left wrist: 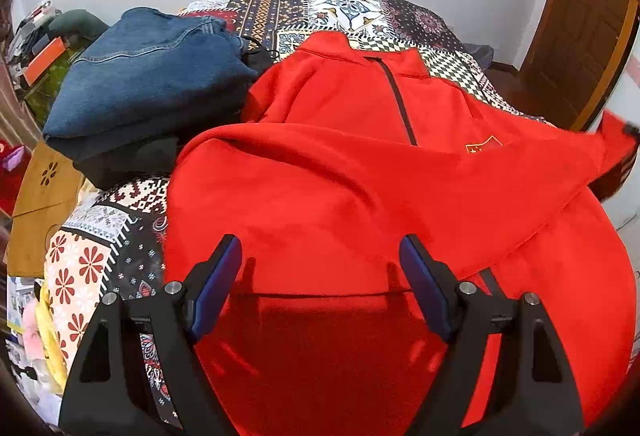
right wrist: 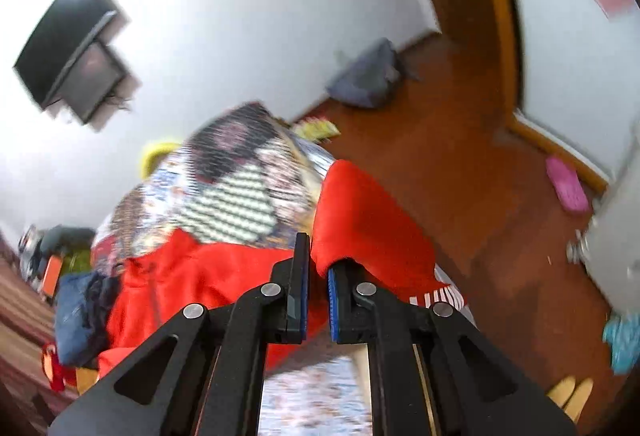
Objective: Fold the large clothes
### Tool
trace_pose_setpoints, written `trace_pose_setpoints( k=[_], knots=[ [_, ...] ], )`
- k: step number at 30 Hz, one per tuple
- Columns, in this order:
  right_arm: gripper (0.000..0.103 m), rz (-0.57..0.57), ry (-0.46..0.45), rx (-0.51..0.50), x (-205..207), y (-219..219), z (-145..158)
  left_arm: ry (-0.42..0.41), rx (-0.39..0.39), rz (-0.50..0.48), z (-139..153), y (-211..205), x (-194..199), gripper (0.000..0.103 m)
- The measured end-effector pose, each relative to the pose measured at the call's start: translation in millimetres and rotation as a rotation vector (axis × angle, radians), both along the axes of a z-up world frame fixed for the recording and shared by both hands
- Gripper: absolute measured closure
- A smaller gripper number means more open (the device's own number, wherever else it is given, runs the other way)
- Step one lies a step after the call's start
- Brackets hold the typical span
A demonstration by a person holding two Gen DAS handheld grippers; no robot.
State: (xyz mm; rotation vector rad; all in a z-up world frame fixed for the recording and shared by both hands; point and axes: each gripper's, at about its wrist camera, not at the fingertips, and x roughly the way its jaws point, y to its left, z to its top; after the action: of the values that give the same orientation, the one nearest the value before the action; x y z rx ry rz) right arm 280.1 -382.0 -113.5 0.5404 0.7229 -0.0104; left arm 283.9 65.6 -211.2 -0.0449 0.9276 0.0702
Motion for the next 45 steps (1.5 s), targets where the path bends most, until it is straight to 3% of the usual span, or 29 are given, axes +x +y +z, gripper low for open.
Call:
trace_pose_setpoints(
  k=[5, 11, 22, 28, 32, 36, 42, 45],
  knots=[
    [0.097, 0.135, -0.081, -0.017, -2.6, 48.9, 32.2, -0.015, -0.018, 0.006, 3.6, 9.0, -8.4, 0.023],
    [0.097, 0.32, -0.089, -0.083, -6.1, 119.0, 30.3, -0.026, -0.035, 0.008, 5.9, 18.1, -17.6, 0.023],
    [0.096, 0.535, 0.158, -0.177, -1.0, 205.6, -42.5, -0.011, -0.066, 0.019, -0.3, 30.8, -29.2, 0.023],
    [0.093, 0.578, 0.24, -0.266, -13.4, 213.6, -53.6, -0.003, -0.061, 0.016, -0.8, 29.3, -30.4, 0.023],
    [0.081, 0.61, 0.298, -0.231, -18.3, 208.5, -51.8, 0.0, -0.054, 0.006, -1.6, 23.1, -29.1, 0.023],
    [0.079, 0.605, 0.282, -0.184, -29.8, 192.9, -38.9, 0.01, -0.043, -0.012, -3.8, 14.0, -27.0, 0.023],
    [0.074, 0.505, 0.193, -0.161, -39.4, 157.9, -12.1, 0.021, -0.016, -0.037, -7.2, 2.3, -24.7, 0.023],
    [0.062, 0.407, 0.158, -0.139, -36.8, 130.8, -3.3, 0.024, -0.02, -0.036, -8.7, 0.2, -23.8, 0.023]
  ],
)
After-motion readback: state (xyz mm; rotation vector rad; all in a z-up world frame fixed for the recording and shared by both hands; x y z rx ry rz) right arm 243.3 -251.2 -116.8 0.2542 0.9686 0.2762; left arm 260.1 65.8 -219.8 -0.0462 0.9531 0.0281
